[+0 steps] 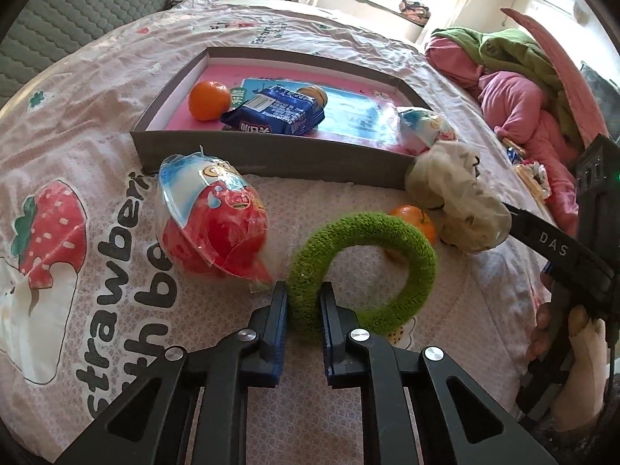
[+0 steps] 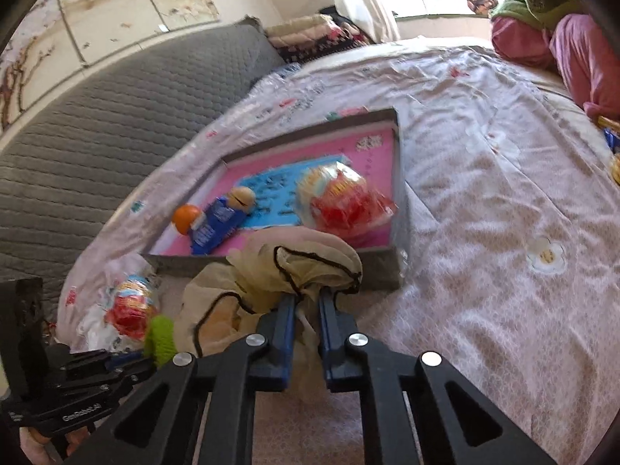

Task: Organize objects
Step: 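Move left tool toward the green fuzzy ring while right tool approaches the cream cloth toy, then close left tool on the green ring while right tool grips the cream cloth toy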

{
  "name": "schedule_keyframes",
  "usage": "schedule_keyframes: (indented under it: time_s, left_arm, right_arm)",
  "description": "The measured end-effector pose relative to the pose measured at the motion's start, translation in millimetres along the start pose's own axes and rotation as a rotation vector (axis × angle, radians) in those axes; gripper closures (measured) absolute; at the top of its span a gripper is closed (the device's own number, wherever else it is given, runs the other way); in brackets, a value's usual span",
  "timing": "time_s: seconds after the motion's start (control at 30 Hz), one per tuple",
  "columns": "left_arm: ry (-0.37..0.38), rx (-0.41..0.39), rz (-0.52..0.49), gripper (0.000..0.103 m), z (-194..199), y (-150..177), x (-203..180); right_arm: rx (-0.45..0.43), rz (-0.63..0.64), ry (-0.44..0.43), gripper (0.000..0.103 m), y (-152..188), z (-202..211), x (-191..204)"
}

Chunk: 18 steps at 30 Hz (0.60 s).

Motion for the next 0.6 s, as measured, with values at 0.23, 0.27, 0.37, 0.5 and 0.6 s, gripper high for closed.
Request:
schedule_keyframes:
  time_s: [0.23,0.27,0.37,0.5,0.6]
  left_arm:
    - [0.014,-0.031,-0.008,0.088,8.1,-3.9,-5.0]
    - [0.012,-0.043,-0.018,0.088,10.9,-5.7,-7.2]
    - [0.012,-0.068,-0.03,0.089,17.8,-9.5,-11.4]
    - [0.004,-0.1,-0.045,0.089,26.3,-16.0,-13.8]
    - [0.003,-0.115,-0.047,0.089,31.7,-18.4,-13.8]
  right_arm:
    - [-0.058,0.018,-0.034,0.093,-11.4,13.2,9.9]
    - [-0.069,0.02,-0.038,0.093,-13.7,16.1,11.3]
    - [-0.108,0.038,-0.04,0.093,-20.6,26.0,15.7]
    - [-0.14,0.053,-0.045,0.093,-25.4,34.5,20.8]
    - [-0.143,0.062,-0.044,0.093,-26.5,35.9,23.0]
Point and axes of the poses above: each gripper's, at about its wrist camera, not at the fingertips, and z roughly against the way its jaws point, x to its left, y to its underside, the point moved 10 cm from there along -z, roughly the way its jaws point, and after that the axes turned 5 degrees about -z, right-handed, at the moved point
